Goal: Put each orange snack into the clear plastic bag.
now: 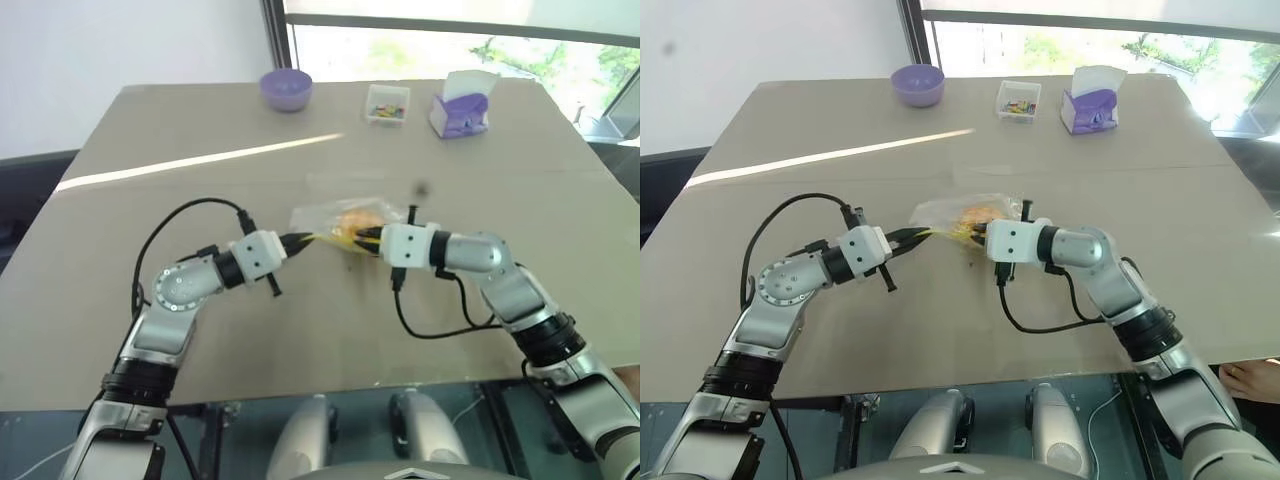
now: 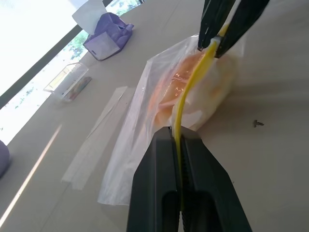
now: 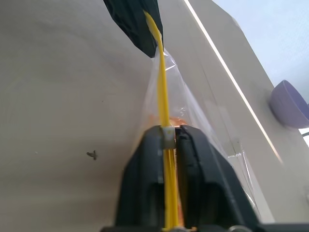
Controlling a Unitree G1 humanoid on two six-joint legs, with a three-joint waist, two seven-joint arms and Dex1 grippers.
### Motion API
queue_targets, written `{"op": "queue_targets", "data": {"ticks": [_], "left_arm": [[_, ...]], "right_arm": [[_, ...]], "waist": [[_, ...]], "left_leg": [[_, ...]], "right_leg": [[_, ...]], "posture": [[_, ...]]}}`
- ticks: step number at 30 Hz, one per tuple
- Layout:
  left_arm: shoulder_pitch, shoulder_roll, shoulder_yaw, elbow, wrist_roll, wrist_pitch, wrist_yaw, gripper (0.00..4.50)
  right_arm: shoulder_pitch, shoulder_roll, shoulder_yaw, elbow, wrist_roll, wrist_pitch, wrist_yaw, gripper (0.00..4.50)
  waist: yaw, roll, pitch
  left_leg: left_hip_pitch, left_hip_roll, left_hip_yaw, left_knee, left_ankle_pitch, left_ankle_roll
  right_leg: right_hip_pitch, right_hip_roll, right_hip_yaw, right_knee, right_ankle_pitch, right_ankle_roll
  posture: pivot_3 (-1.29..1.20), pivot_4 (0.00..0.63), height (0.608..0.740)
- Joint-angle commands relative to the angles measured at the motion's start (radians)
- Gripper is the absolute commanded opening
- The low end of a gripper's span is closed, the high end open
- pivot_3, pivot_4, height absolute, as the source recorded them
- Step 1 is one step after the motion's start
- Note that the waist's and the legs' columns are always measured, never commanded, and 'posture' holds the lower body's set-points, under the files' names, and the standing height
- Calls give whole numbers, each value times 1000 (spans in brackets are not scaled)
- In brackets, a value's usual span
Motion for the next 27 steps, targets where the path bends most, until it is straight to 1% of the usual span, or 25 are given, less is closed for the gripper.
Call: {"op": "queue_targets", "data": {"ticks": [1, 7, 13, 27], "left_arm": [[4, 7, 20, -50, -2, -5, 9, 0], [5, 8, 20, -51, -2, -3, 9, 0], [8, 11, 21, -44, -1, -6, 7, 0], [21, 20, 22, -42, -3, -7, 12, 0]], "right_arm": [[-23, 5, -14, -26, 8, -13, 7, 25], [-20, 3, -15, -35, 6, -9, 10, 25], [-3, -23, -25, -34, -6, -13, 9, 25], [82, -170, -94, -9, -24, -18, -31, 25]], "waist": [[0, 0, 0], [0, 0, 0], [0, 0, 0], [0, 0, 0]], "left_leg": [[0, 0, 0, 0, 0, 0], [0, 0, 0, 0, 0, 0], [0, 0, 0, 0, 0, 0], [0, 0, 0, 0, 0, 0]], "right_leg": [[0, 0, 0, 0, 0, 0], [0, 0, 0, 0, 0, 0], [0, 0, 0, 0, 0, 0], [0, 0, 0, 0, 0, 0]], "posture": [[0, 150, 740], [0, 150, 740], [0, 150, 740], [0, 150, 740]]}}
